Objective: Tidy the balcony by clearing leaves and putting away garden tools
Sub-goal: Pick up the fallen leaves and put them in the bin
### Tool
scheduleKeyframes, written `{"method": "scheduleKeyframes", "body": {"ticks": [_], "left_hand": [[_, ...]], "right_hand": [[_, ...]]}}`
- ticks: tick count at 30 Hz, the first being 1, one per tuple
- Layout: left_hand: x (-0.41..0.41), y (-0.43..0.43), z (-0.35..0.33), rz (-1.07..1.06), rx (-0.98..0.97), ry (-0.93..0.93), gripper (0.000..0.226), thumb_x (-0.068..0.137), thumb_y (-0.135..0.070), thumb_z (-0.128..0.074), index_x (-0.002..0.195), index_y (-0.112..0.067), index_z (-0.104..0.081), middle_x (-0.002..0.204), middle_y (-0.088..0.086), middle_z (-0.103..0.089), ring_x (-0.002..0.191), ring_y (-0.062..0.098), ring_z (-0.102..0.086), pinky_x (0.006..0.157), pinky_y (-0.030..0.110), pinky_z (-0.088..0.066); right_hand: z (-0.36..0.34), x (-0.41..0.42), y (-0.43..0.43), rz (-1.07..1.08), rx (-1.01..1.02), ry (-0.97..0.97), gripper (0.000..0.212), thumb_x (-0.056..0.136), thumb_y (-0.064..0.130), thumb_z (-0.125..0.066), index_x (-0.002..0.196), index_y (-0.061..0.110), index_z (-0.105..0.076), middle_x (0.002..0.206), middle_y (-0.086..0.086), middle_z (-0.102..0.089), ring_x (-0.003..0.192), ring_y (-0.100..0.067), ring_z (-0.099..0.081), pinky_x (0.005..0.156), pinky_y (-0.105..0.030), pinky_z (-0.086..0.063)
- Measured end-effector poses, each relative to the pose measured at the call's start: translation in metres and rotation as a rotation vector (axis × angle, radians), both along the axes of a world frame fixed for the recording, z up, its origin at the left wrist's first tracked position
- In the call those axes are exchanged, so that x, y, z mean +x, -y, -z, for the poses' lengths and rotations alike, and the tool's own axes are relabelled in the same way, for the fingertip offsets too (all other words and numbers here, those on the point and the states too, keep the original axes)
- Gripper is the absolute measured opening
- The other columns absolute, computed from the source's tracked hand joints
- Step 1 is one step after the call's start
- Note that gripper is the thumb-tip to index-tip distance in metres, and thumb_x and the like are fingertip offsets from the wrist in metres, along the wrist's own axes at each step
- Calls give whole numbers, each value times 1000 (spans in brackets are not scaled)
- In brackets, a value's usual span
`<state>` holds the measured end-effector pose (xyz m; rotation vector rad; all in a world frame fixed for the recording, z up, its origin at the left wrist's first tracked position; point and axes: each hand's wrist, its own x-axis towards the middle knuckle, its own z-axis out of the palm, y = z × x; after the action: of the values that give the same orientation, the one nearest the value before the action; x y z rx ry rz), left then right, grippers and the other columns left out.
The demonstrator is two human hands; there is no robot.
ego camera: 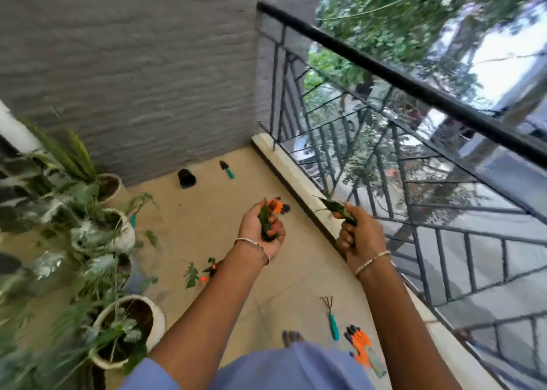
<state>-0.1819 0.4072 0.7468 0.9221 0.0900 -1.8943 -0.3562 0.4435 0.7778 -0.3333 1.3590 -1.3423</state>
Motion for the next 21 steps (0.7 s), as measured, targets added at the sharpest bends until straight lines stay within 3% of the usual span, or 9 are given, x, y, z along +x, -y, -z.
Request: {"method": "scheduleKeyframes", "body": {"ticks": [4,8,15,21], "left_hand": [[-11,-28,3,175,-30,-59,31,98,-29,-45,77,-11,-59,54,-1,-34,33,9,-25,27,15,-21],[-36,-70,8,373,-32,-63,33,99,-27,-41,77,-11,-58,56,-1,-36,36,9,-28,27,14,-22],[-95,-175,1,774,-37,-57,18,94,-14,-42,81,-14,-54,61,-1,-40,40,9,-34,27,17,-20],[-148,-296,-9,1127,-55,12,22,97,-12,-40,77,-17,-48,57,-3,-42,38,7,-39,27,15,-17]], "right_hand": [[9,-3,-63,168,13,35,16,97,16,-45,83,15,-52,56,2,-33,38,-7,-22,35,-16,-18],[21,-6,-139,361,-1,54,24,95,9,-42,94,7,-65,53,3,-33,37,-6,-23,36,-15,-19],[17,-16,-281,754,-42,110,24,99,4,-38,84,11,-56,54,1,-31,37,-7,-27,36,-16,-22],[18,-25,-413,1101,-52,106,27,102,11,-42,76,15,-46,49,3,-34,37,-7,-28,36,-15,-23]]}}
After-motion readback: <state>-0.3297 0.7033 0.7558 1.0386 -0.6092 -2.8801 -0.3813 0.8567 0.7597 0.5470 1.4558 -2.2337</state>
